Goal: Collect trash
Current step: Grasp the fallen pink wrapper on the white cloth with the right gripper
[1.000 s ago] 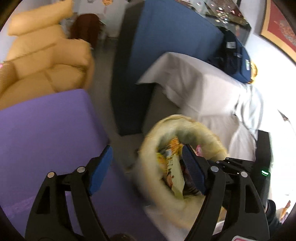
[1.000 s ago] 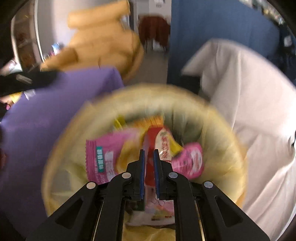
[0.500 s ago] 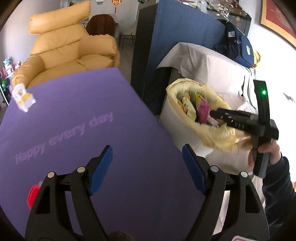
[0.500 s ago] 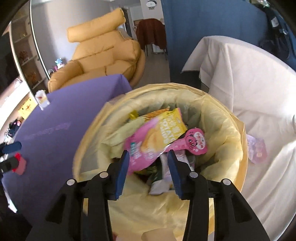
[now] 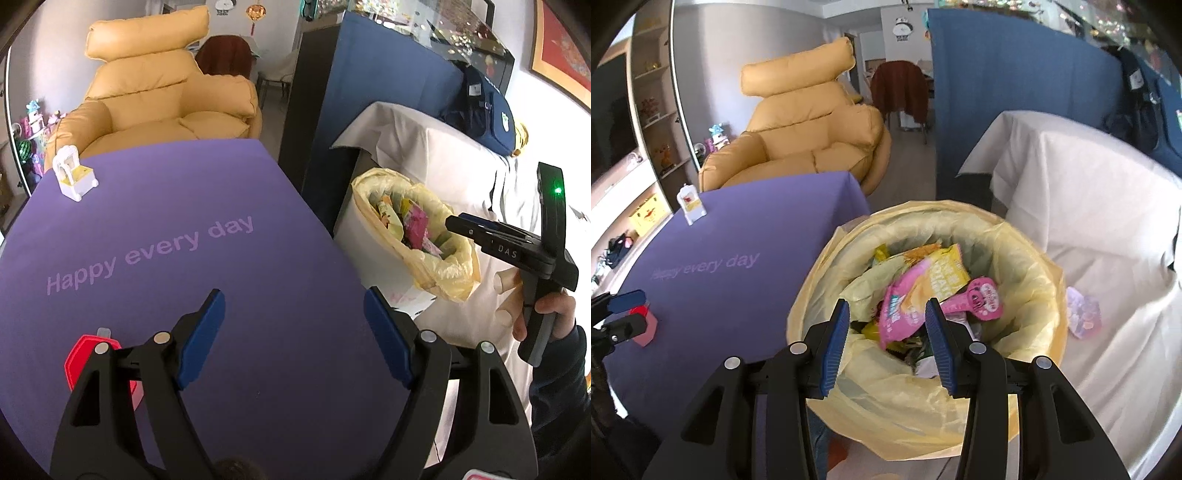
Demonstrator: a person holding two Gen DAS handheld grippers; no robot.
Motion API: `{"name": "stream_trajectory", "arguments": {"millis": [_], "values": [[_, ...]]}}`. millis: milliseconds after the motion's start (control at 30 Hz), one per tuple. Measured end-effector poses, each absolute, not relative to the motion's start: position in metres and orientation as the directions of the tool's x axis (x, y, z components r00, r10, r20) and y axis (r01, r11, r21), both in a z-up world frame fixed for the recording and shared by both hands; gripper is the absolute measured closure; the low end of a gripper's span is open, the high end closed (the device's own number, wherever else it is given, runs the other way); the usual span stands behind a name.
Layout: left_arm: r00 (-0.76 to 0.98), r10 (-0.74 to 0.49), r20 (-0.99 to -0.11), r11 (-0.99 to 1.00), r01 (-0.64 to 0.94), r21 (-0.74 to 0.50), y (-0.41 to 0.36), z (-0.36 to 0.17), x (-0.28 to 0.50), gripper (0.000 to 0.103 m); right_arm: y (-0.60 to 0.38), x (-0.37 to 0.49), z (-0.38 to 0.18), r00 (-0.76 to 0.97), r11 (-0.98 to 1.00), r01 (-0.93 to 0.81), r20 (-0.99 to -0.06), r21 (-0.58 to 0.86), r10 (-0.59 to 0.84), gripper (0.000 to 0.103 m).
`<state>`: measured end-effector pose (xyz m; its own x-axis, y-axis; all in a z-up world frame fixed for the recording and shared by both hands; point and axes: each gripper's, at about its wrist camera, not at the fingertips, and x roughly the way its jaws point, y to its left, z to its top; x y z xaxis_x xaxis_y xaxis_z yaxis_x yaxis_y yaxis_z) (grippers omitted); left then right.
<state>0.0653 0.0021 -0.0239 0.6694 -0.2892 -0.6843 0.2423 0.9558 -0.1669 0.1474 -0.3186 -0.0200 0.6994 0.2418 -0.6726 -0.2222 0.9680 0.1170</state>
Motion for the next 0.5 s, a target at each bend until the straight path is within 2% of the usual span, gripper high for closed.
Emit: {"name": "stream_trajectory", "arguments": {"millis": [267,500], "values": [[0.668,-0.296,-0.683,0.953,0.258,-0.161,0.0,-0.024,0.071,0.03,-0.416,0.179,-0.045,0.763,0.997,0.019,-0.645,0.077,0.036,0.062],[0.64,-0.325,-0.696,0.944,0.265,-0.197,-0.004,-0.031,0.105,0.03,-0.517,0.206,-0.111,0.685,0.969,0.215,-0.727,0.123,-0.06,0.062]]}}
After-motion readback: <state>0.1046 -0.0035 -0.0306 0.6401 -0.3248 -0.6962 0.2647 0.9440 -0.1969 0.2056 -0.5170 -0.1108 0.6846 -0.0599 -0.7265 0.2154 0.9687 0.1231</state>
